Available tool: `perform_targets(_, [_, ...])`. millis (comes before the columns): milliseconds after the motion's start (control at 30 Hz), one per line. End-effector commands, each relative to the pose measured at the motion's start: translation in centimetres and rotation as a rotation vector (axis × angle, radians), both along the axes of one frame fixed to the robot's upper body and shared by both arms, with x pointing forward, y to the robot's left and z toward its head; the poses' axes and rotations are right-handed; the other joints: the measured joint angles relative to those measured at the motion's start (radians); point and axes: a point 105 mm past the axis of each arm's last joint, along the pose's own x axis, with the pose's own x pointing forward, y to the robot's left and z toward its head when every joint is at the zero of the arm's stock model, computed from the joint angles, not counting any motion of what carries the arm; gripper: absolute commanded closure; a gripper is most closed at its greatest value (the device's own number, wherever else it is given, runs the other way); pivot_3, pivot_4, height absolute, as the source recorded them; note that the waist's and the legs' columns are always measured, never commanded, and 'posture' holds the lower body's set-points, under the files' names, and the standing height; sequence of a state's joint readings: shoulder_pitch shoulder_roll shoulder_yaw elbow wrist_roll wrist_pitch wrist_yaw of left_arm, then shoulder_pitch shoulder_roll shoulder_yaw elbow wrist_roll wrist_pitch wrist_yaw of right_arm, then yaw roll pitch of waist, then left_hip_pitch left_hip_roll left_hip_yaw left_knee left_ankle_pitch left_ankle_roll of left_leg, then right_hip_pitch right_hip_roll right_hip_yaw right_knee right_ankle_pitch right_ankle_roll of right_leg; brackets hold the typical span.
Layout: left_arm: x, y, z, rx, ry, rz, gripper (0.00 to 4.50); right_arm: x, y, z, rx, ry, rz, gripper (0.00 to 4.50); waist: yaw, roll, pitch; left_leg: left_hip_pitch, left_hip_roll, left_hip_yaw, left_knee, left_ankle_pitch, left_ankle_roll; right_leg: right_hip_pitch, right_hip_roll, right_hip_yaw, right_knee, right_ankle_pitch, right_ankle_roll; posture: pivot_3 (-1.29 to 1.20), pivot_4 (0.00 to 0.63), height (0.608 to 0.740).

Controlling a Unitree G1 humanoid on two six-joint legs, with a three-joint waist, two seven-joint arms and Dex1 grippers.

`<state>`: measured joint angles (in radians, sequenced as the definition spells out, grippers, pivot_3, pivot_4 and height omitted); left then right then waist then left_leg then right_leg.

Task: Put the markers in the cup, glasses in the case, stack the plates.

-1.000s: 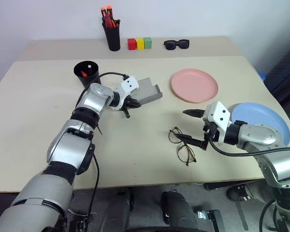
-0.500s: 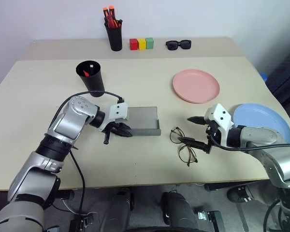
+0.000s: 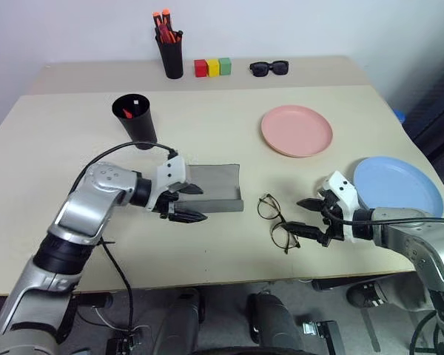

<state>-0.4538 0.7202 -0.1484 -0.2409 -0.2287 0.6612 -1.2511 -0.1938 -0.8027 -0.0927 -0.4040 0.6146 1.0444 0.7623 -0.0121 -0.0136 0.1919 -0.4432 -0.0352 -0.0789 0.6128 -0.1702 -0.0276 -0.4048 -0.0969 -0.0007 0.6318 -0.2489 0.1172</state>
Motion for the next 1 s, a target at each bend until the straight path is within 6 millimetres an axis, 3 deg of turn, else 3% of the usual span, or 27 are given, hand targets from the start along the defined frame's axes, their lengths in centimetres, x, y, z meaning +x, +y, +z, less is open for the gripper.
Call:
perform_targets(33, [-1.2,0.3,1.3,-0.038,-0.042,0.008,1.09,0.2,0.0,0.7,0.048,0.017,-0.021,0.0,0.002,0.0,0.0,0.0,0.0,0.0,0.0,0.0,0.0,0.0,0.0,0.0,0.0,0.0,0.0,0.0,0.15,0.74])
perform_targets(233, [-3.0,0.3,0.7,-0.074,-0.014,0.036,1.09,0.7,0.3,0.4,0.082,0.071,-0.036,0.0,0.004,0.0,0.0,0.0,0.0,0.0,0.0,0.0,0.0,0.001,-0.001,0.0,-0.002,-0.001,-0.001,0.0,0.15,0.74])
perform_targets(300, [-3.6,0.4,0.0,-0.069,-0.001,0.057,1.03,0.8,0.4,0.2,0.084,0.095,-0.045,0.52,0.002,0.001,0.0,0.0,0.0,0.0,0.0,0.0,0.0,0.0,-0.001,0.0,-0.002,-0.001,-0.002,0.0,0.15,0.74])
perform_targets(333, [-3.8,0.4,-0.3,-0.066,0.004,0.067,1.03,0.8,0.4,0.1,0.081,0.1,-0.044,0.85,0.002,0.001,0.0,0.0,0.0,0.001,0.0,0.0,0.0,0.0,-0.001,0.0,-0.002,-0.001,-0.002,0.0,0.15,0.74])
perform_targets(567, [-4.3,0.7,-1.1,-0.059,0.018,0.11,1.03,0.6,0.5,-0.4,0.065,0.124,-0.04,4.45,0.004,0.001,0.0,0.0,0.0,0.001,0.0,0.0,0.0,0.0,-0.001,0.0,-0.002,-0.002,-0.003,0.0,0.15,0.74])
perform_targets(833, [-4.3,1.4,-1.8,-0.059,0.035,0.161,1.03,0.6,1.3,0.8,0.058,0.063,0.005,4.45,0.002,0.0,0.0,0.0,0.0,0.001,0.0,0.0,0.0,0.0,-0.001,0.0,-0.002,-0.002,-0.003,0.0,0.15,0.74])
perform_targets(1000, [-3.3,2.9,-1.3,-0.127,-0.047,0.265,1.03,1.1,3.5,5.0,0.025,-0.136,0.12,4.45,-0.001,0.001,0.0,0.0,0.0,0.001,-0.001,0.0,0.0,-0.001,-0.001,0.001,-0.002,-0.002,-0.004,0.0,0.15,0.74])
